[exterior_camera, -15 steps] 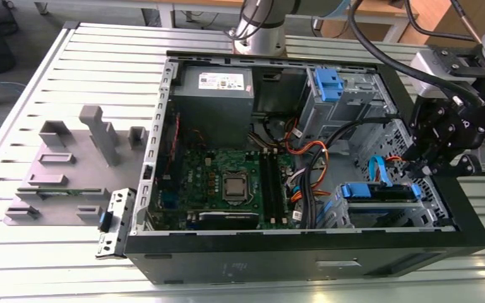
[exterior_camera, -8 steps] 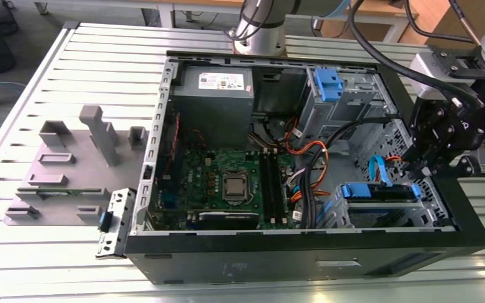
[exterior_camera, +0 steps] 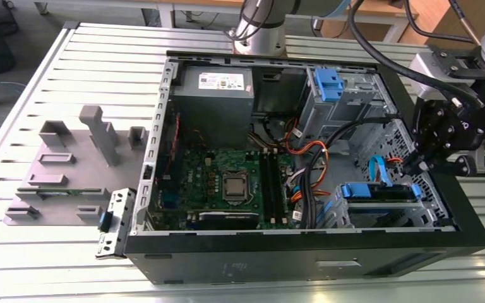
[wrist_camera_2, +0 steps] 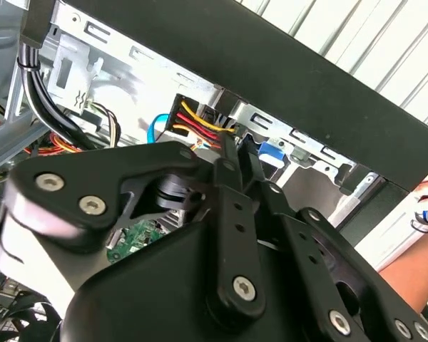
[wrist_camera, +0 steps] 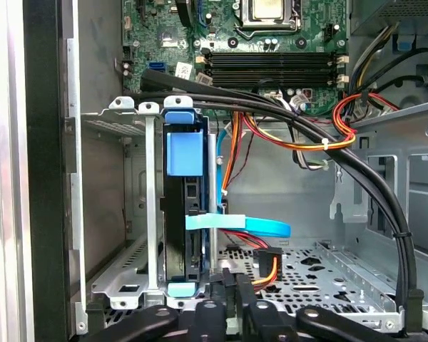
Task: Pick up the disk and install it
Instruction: 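Insert the second disk wire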
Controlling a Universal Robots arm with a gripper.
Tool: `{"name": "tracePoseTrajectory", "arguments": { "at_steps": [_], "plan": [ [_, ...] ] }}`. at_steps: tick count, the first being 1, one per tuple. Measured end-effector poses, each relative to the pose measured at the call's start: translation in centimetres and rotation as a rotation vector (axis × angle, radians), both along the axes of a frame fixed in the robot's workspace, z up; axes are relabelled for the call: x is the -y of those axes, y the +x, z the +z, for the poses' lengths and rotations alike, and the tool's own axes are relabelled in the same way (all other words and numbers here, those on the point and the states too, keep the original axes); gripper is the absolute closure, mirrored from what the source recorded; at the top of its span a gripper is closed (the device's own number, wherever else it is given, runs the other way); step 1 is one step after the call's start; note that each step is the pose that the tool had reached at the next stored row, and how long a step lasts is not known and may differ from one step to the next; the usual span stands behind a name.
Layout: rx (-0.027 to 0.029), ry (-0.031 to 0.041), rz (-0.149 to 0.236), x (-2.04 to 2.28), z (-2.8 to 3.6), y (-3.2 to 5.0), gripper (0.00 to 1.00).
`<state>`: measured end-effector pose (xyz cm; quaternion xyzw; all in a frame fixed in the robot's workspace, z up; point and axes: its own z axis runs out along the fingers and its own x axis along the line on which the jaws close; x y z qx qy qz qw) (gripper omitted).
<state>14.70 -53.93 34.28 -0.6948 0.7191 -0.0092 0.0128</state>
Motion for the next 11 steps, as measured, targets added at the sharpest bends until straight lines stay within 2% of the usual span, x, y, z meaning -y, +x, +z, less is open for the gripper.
{"name": "tracePoseTrajectory", "arguments": {
  "at_steps": [1,2,11],
  "plan": [
    [0.0000,0.0000,0.000,0.00,0.00,0.00,0.83],
    [0.0000,0.0000,0.000,0.00,0.00,0.00,0.84],
    [0.0001,0.0006,0.000,-0.01,-0.04,-0.10,0.84]
  ]
}}
